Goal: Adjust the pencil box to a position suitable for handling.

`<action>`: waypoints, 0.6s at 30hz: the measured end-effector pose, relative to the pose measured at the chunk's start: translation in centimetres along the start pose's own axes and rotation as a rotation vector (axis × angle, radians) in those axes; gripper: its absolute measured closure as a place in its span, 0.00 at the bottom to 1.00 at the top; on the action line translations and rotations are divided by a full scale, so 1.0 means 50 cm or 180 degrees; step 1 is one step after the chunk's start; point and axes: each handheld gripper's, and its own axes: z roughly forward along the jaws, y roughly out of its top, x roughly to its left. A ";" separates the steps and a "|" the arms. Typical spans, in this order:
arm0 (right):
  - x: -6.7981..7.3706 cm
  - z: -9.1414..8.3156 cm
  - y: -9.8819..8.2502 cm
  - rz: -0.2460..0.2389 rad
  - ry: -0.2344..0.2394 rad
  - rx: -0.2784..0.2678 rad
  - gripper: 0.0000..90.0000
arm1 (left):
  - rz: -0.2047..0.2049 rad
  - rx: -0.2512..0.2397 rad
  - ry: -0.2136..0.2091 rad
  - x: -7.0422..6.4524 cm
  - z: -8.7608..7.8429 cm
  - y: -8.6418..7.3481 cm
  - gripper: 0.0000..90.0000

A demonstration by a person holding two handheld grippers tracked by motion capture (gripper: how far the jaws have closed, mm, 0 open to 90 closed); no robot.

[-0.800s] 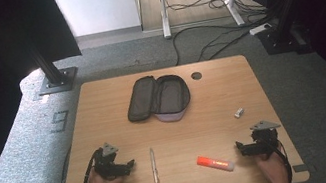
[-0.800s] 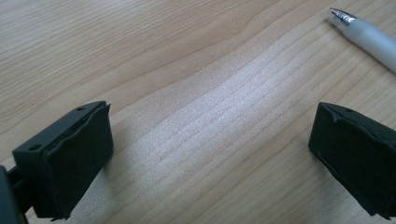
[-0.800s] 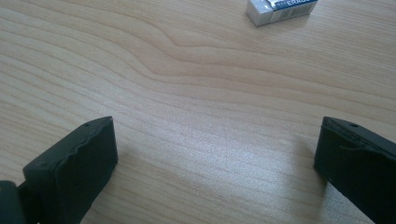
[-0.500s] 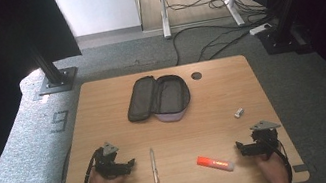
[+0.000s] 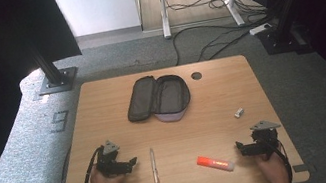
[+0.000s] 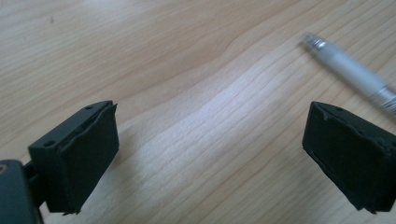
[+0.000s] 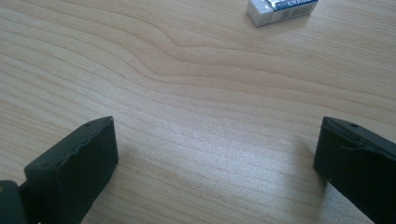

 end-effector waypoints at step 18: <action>0.000 0.000 0.000 -0.0002 0.0000 0.0000 0.00 | 0.0243 -0.0119 -0.0239 -0.027 0.003 0.082 0.06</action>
